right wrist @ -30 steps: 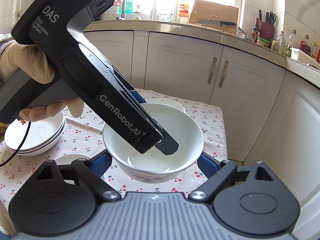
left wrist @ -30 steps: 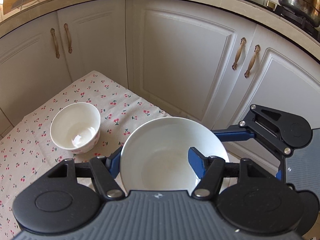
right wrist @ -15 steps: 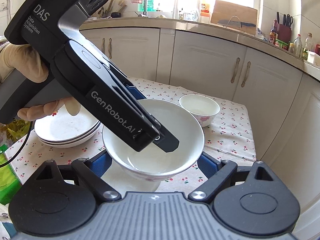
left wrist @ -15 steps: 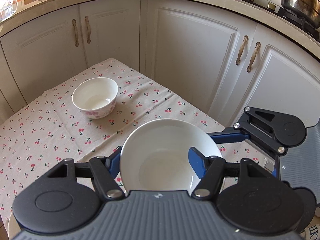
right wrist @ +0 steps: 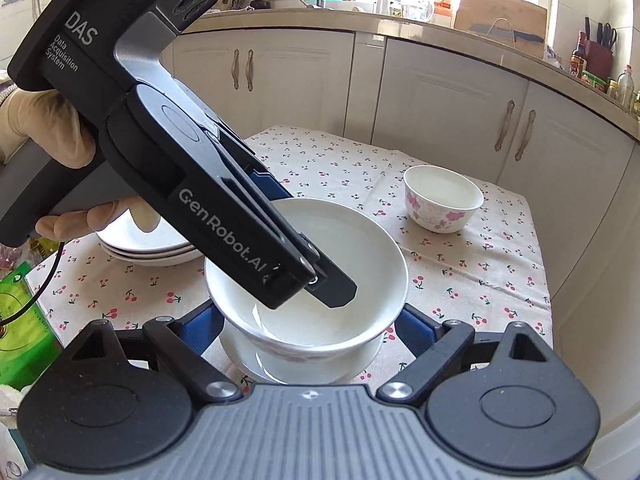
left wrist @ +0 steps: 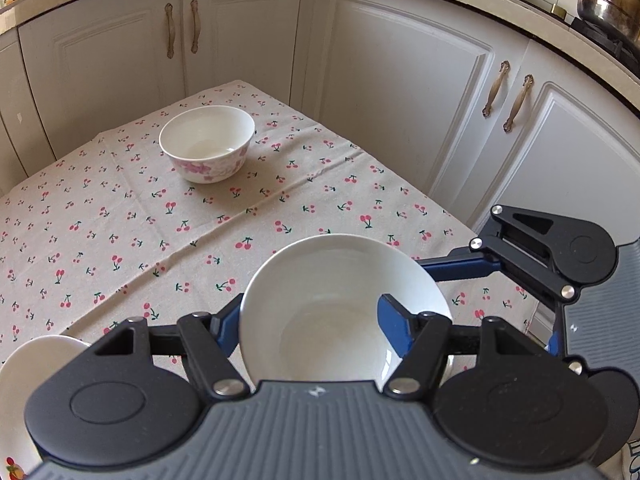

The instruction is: Organize plates and bowls

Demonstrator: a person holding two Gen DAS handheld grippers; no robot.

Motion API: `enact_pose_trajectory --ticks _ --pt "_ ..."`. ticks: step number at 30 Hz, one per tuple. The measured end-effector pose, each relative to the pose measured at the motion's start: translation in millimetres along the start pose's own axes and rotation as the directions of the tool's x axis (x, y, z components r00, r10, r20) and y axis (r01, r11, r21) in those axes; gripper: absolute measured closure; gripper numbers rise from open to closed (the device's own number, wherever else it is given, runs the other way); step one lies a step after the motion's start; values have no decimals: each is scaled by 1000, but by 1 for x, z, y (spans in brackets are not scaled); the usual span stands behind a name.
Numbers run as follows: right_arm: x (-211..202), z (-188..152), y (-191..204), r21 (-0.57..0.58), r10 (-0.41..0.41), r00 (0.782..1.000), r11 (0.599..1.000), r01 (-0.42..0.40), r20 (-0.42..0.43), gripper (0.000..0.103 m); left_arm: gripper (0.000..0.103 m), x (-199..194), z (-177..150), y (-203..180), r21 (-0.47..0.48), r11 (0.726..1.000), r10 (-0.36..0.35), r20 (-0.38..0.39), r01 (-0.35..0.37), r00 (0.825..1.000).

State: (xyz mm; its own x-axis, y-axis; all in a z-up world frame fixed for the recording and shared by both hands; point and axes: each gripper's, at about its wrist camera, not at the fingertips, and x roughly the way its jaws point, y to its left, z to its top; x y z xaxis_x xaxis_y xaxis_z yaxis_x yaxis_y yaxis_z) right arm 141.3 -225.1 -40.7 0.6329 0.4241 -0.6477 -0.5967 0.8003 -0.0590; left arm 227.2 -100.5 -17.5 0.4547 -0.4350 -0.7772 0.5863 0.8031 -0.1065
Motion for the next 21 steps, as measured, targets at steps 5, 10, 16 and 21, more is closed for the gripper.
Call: enact_pose_trajectory --ticks 5,10,16,21 --pt "5 -3 0 4 6 1000 1000 -6 -22 8 35 6 -5 2 -5 1000 -9 -12 9 1000" --pt "7 -5 0 7 8 999 1000 -7 -34 8 35 9 -6 2 -1 1000 -12 -16 12 1000" --pt "8 -6 -2 19 15 999 1000 -14 -39 8 35 12 -5 0 17 1000 -4 -26 5 1000" --pt "11 -6 -2 14 15 999 1000 -14 -42 9 35 13 -6 1 15 1000 -4 -27 4 1000"
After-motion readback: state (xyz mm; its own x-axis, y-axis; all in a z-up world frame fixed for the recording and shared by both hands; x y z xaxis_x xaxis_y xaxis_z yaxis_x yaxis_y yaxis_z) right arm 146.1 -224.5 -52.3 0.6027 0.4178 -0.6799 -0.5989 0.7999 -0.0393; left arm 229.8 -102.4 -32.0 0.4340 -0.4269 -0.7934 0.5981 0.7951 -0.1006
